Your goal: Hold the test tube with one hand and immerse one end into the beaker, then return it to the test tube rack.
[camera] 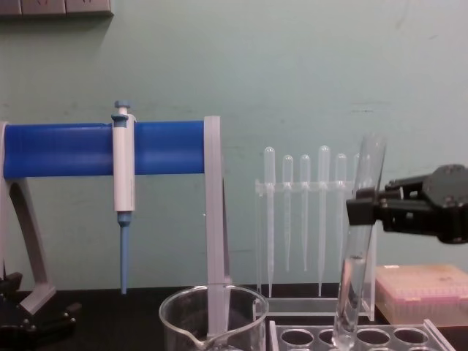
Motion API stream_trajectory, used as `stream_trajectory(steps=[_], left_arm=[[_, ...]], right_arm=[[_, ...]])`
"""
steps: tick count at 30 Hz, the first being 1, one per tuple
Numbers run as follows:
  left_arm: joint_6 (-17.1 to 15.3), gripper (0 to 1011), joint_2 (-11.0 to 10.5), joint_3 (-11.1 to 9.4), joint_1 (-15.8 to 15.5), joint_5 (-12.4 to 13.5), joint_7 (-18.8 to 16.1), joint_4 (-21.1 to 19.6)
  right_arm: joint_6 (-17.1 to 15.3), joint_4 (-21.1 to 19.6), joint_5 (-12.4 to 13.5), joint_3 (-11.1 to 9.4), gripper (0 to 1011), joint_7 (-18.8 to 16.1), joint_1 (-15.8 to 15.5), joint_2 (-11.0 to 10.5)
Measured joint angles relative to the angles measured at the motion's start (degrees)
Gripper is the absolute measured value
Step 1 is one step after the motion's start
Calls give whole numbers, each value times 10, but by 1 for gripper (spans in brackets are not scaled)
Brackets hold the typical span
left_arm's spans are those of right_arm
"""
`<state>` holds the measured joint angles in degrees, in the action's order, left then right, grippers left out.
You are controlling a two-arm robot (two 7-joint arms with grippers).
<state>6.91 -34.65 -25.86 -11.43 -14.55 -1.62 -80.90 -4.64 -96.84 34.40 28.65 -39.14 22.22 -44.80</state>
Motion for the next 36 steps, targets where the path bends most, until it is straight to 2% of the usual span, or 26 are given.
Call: stream_trajectory(steps=[18, 36], left_arm=[[0, 1000, 0, 0, 0, 0, 0, 0], [0, 1000, 0, 0, 0, 0, 0, 0]], right_arm=[[-1, 38, -16, 7, 239, -5, 0, 23], [-6, 72, -37, 22, 241, -4, -1, 46]])
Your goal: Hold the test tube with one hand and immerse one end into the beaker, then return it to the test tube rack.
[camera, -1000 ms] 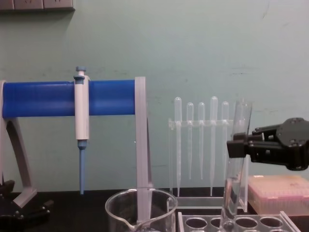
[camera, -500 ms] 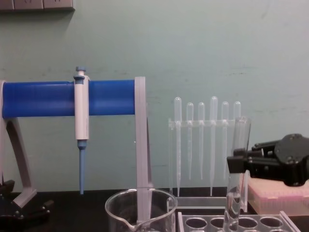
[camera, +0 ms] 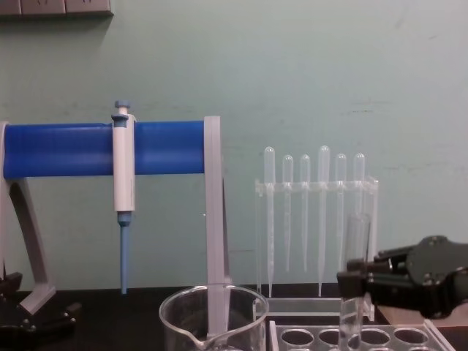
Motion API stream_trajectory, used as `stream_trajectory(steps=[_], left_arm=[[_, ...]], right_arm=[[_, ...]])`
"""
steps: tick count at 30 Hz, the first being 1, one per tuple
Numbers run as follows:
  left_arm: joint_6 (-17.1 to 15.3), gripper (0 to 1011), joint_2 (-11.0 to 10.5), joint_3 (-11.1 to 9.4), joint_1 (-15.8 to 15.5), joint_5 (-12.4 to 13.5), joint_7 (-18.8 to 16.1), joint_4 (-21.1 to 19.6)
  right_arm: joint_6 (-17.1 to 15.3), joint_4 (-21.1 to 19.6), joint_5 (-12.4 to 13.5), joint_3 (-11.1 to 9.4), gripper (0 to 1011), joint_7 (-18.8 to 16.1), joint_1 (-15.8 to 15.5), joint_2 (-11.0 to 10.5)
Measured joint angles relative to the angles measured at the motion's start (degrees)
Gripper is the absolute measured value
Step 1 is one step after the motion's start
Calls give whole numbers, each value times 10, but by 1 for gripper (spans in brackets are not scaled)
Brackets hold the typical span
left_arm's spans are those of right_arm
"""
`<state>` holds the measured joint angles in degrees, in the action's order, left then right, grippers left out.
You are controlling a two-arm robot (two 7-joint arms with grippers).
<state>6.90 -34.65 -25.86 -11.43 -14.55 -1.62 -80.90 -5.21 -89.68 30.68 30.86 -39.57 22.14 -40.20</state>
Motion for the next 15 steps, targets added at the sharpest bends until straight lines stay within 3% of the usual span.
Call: stream_trajectory(steps=[13, 15], left_arm=[[0, 1000, 0, 0, 0, 0, 0, 0], [0, 1000, 0, 0, 0, 0, 0, 0]], right_arm=[[-3, 3, -1, 2, 239, -2, 1, 2], [-2, 3, -1, 1, 279, -2, 1, 2]])
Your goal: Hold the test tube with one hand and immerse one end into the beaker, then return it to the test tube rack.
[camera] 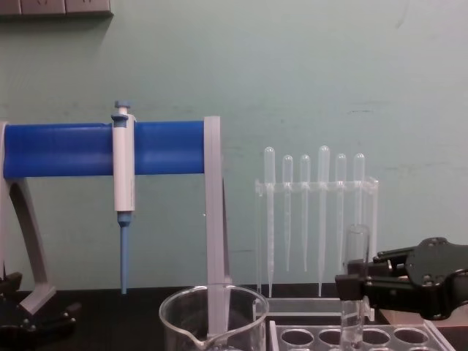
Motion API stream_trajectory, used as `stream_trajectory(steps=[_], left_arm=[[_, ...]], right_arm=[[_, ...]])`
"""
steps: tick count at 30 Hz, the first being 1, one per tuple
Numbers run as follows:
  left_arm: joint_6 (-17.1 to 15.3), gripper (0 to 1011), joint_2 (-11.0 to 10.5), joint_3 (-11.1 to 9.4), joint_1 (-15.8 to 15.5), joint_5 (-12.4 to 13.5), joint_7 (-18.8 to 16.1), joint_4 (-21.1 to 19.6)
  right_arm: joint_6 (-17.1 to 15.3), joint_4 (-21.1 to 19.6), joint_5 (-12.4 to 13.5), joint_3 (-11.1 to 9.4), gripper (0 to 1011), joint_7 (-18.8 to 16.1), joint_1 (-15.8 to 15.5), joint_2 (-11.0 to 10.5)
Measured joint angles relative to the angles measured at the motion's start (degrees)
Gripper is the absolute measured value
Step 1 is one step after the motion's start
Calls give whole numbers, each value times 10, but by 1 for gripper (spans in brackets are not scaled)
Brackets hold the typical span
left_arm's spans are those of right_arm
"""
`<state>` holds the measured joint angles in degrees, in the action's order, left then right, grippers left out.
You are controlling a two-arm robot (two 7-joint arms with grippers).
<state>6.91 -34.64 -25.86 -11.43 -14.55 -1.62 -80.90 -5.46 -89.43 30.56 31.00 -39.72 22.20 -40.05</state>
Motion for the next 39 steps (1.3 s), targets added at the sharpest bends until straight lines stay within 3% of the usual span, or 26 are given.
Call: stream_trajectory(steps=[10, 13, 19, 23, 25, 26, 30, 36, 39], left_arm=[[0, 1000, 0, 0, 0, 0, 0, 0], [0, 1000, 0, 0, 0, 0, 0, 0], [0, 1000, 0, 0, 0, 0, 0, 0], [0, 1000, 0, 0, 0, 0, 0, 0], [0, 1000, 0, 0, 0, 0, 0, 0], [0, 1000, 0, 0, 0, 0, 0, 0], [0, 1000, 0, 0, 0, 0, 0, 0], [0, 1000, 0, 0, 0, 0, 0, 0], [0, 1000, 0, 0, 0, 0, 0, 0]], right_arm=[[2, -2, 1, -2, 585, 0, -1, -1], [13, -16, 16, -17, 684, 3, -11, -2], [45, -63, 75, -77, 836, 26, -42, -3], [55, -79, 87, -101, 935, 57, -57, 2], [62, -88, 76, -118, 995, 105, -74, 11], [62, -88, 76, -118, 1002, 105, -74, 11], [68, -86, 29, -132, 1002, 198, -101, 36], [61, -56, -39, -132, 1002, 300, -126, 72], [62, -40, -66, -129, 1003, 333, -133, 88]])
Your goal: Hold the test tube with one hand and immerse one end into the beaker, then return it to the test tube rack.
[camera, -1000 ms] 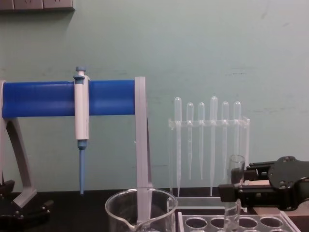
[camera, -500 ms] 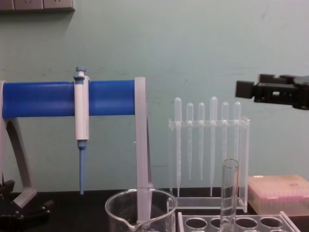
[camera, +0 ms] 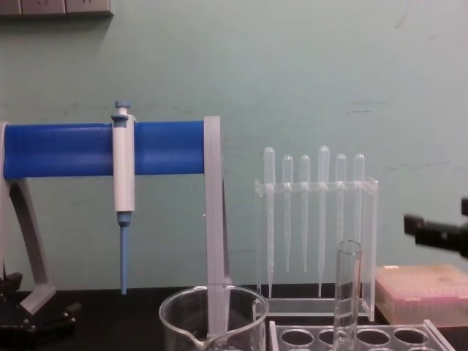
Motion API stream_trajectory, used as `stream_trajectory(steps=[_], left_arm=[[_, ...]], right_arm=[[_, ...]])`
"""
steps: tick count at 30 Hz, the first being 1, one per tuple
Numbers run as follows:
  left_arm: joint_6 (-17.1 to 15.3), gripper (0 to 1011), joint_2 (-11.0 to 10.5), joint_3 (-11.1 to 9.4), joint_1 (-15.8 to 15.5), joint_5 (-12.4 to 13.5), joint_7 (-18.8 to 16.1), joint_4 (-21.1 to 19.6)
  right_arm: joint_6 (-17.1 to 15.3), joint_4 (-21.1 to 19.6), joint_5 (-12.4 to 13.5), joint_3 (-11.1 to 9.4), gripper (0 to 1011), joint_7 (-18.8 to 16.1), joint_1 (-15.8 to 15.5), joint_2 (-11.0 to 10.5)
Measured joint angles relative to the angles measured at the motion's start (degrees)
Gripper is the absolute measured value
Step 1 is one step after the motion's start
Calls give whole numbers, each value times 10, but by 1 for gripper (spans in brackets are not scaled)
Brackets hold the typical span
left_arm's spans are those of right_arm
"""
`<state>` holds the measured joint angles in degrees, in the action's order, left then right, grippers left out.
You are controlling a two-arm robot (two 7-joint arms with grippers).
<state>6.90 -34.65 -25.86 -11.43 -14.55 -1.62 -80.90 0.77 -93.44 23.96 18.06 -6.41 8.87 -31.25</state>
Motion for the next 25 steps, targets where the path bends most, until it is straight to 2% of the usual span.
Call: stream_trajectory(steps=[5, 7, 9, 25], left_arm=[[0, 1000, 0, 0, 0, 0, 0, 0], [0, 1000, 0, 0, 0, 0, 0, 0], [0, 1000, 0, 0, 0, 0, 0, 0], [0, 1000, 0, 0, 0, 0, 0, 0]], right_arm=[[8, 18, -24, 2, 1003, 21, -8, 17], [20, 27, -25, 2, 1003, 12, -9, 21], [42, 40, -26, 6, 1002, -12, -8, 21], [32, 35, -27, 5, 1002, -1, -8, 21]])
